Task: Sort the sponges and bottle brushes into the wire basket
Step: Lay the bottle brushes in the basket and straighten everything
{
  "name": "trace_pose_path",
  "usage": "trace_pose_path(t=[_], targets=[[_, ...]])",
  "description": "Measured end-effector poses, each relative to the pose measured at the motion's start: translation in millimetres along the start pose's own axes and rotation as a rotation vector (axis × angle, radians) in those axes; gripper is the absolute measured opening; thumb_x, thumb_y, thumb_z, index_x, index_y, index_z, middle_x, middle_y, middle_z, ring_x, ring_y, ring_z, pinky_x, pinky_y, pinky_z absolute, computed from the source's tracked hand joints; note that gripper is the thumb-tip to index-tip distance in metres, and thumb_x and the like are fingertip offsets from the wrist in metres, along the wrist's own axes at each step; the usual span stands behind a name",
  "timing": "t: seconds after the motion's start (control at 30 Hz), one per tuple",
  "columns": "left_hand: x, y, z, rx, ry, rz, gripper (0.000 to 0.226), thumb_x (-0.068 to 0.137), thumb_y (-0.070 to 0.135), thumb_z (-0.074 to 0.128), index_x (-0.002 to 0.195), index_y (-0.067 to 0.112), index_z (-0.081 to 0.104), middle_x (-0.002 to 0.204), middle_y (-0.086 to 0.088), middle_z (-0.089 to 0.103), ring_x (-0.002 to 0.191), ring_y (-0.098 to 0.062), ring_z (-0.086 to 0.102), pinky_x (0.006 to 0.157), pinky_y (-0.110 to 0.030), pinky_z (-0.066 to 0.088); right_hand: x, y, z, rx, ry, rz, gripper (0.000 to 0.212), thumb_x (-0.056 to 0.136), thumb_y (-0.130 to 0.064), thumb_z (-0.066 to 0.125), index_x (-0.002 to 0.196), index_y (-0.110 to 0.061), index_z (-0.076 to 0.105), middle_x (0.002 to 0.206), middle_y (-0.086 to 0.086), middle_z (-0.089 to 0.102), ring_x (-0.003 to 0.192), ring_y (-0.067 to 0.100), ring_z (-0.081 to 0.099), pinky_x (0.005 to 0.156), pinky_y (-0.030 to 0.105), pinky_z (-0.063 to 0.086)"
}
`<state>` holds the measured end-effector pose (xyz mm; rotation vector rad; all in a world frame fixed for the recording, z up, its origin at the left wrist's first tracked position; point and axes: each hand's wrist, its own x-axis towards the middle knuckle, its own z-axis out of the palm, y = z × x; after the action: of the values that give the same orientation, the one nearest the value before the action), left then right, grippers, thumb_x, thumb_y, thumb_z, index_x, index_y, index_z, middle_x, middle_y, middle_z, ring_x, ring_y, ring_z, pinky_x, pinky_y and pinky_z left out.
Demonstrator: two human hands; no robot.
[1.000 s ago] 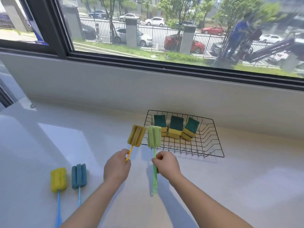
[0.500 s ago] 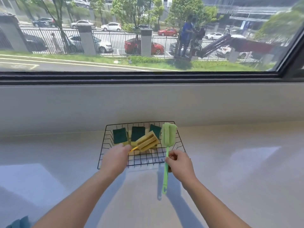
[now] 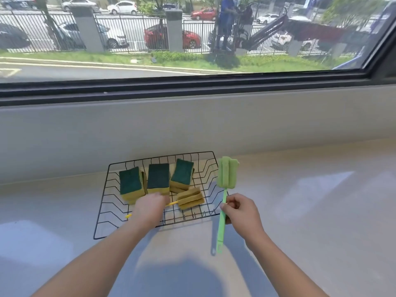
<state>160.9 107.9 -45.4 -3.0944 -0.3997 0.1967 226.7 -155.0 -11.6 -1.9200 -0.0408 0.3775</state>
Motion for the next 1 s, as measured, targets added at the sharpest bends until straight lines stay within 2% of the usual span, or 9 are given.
trace_pose_path(t=[0.17, 0.37, 0.53, 0.67, 0.77, 0.83, 0.9, 1.0], targets=[[19, 1, 4, -0.005, -0.098, -0.044, 0.021, 0.079, 0.008, 0.061, 0.080, 0.028, 0.063, 0.074, 0.008, 0.054, 0.069, -0.021, 0.056, 0.052, -0.029, 0.046, 4, 7, 7, 0.086, -0.043, 0.014, 0.005, 0.088, -0.006, 0.071, 0.083, -0.007, 0.069, 0.062, -0.001, 0.057, 0.061, 0.018, 0.064, 0.059, 0.033, 0.060], [22, 6, 9, -0.046, -0.036, -0.078, 0.012, 0.087, 0.019, 0.060, 0.091, 0.027, 0.068, 0.088, 0.005, 0.062, 0.083, -0.022, 0.062, 0.061, -0.032, 0.051, 5, 7, 15, 0.177, -0.050, 0.035, 0.006, 0.087, -0.003, 0.072, 0.083, -0.006, 0.069, 0.061, -0.001, 0.063, 0.058, 0.013, 0.067, 0.057, 0.030, 0.059], [6, 6, -3, -0.127, 0.092, -0.081, 0.014, 0.091, 0.020, 0.054, 0.088, 0.025, 0.066, 0.084, 0.004, 0.062, 0.080, -0.022, 0.060, 0.055, -0.029, 0.044, -2, 6, 18, 0.250, -0.041, 0.063, 0.005, 0.088, -0.003, 0.074, 0.084, -0.004, 0.069, 0.063, 0.002, 0.064, 0.057, 0.013, 0.065, 0.056, 0.028, 0.058], [-17, 9, -23, -0.392, 0.211, -0.071, 0.016, 0.093, 0.029, 0.054, 0.097, 0.027, 0.070, 0.087, 0.008, 0.063, 0.084, -0.016, 0.062, 0.060, -0.029, 0.047, -11, -2, 24, 0.343, -0.015, 0.090, 0.005, 0.091, -0.006, 0.070, 0.087, -0.003, 0.070, 0.068, 0.009, 0.067, 0.061, 0.017, 0.067, 0.059, 0.031, 0.060], [-34, 21, -42, -0.664, 0.113, 0.037, 0.027, 0.093, 0.044, 0.056, 0.115, 0.034, 0.067, 0.095, 0.016, 0.063, 0.084, -0.004, 0.058, 0.073, -0.028, 0.049, -16, -15, 36, 0.439, -0.002, 0.110, 0.005, 0.092, -0.006, 0.069, 0.090, -0.001, 0.070, 0.074, 0.013, 0.071, 0.066, 0.022, 0.071, 0.062, 0.034, 0.061], [-44, 31, -51, -0.715, 0.038, 0.125, 0.030, 0.089, 0.050, 0.061, 0.116, 0.036, 0.066, 0.090, 0.015, 0.063, 0.080, -0.001, 0.055, 0.073, -0.029, 0.048, -20, -26, 47, 0.503, -0.001, 0.113, 0.005, 0.092, -0.004, 0.068, 0.093, 0.001, 0.069, 0.080, 0.017, 0.074, 0.070, 0.026, 0.074, 0.066, 0.037, 0.062], [-50, 36, -56, -0.737, 0.012, 0.154, 0.024, 0.085, 0.049, 0.067, 0.107, 0.039, 0.069, 0.083, 0.014, 0.063, 0.074, -0.001, 0.054, 0.070, -0.031, 0.048, -25, -38, 57, 0.540, 0.006, 0.107, 0.006, 0.092, -0.003, 0.069, 0.095, 0.002, 0.068, 0.083, 0.020, 0.073, 0.073, 0.030, 0.073, 0.069, 0.040, 0.062], [-57, 35, -57, -0.721, 0.088, 0.149, 0.014, 0.085, 0.036, 0.069, 0.099, 0.039, 0.071, 0.067, 0.016, 0.057, 0.067, -0.001, 0.051, 0.057, -0.023, 0.038, -30, -52, 66, 0.596, -0.022, 0.092, 0.004, 0.091, 0.000, 0.068, 0.093, 0.003, 0.068, 0.080, 0.016, 0.068, 0.072, 0.027, 0.068, 0.070, 0.036, 0.062]])
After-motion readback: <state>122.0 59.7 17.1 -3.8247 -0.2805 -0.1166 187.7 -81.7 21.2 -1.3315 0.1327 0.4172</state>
